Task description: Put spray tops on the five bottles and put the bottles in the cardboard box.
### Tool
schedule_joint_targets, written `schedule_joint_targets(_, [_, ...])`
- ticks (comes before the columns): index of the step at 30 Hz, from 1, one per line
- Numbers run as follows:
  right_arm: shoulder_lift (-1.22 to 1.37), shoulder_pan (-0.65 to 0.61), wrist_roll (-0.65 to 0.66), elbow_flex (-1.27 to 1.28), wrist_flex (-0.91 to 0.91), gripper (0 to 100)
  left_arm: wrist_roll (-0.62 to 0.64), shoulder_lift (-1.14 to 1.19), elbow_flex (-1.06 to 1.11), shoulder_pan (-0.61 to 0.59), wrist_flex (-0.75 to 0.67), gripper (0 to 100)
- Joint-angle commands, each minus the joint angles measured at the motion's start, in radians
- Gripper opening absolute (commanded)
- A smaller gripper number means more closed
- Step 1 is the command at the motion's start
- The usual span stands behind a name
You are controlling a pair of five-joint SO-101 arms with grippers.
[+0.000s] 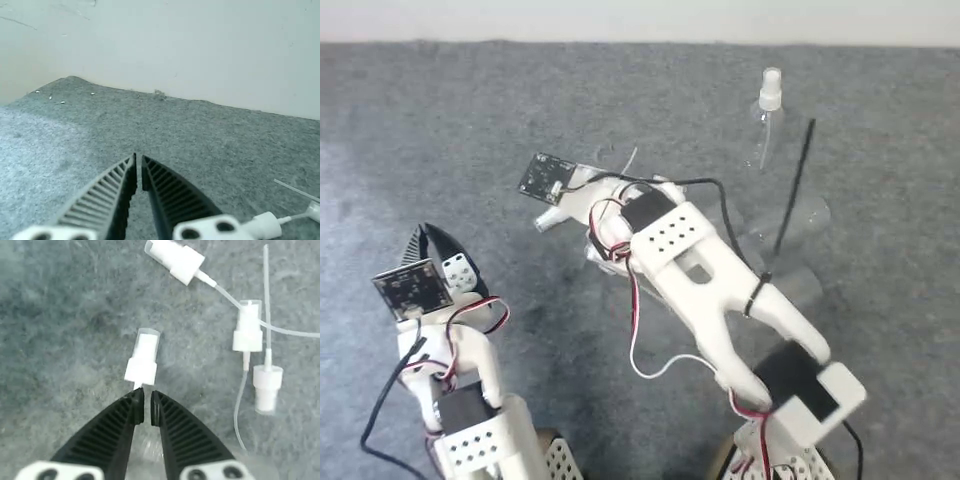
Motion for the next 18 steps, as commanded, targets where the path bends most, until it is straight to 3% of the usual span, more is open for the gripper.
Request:
schedule_joint_targets(1, [-0.107, 0.012, -0.061, -0.043, 0.044, 0.7, -0.006, -0.017, -0.012, -0.003, -0.002, 1])
schedule_joint_targets(8, [-0.114, -0.028, -0.092, -0.043, 0.157, 4.3, -0.006, -0.017, -0.012, -0.003, -0.002, 1])
schedule_joint_targets(13, [-0.056, -0.054, -0.146, -0.034, 0.136, 17.3, -0.006, -0.017, -0.012, -0.003, -0.002, 1])
schedule_joint_targets(18, [0.018, -0.067, -0.095, -0.034, 0.045, 16.9, -0.006, -0.017, -0.012, -0.003, -0.002, 1])
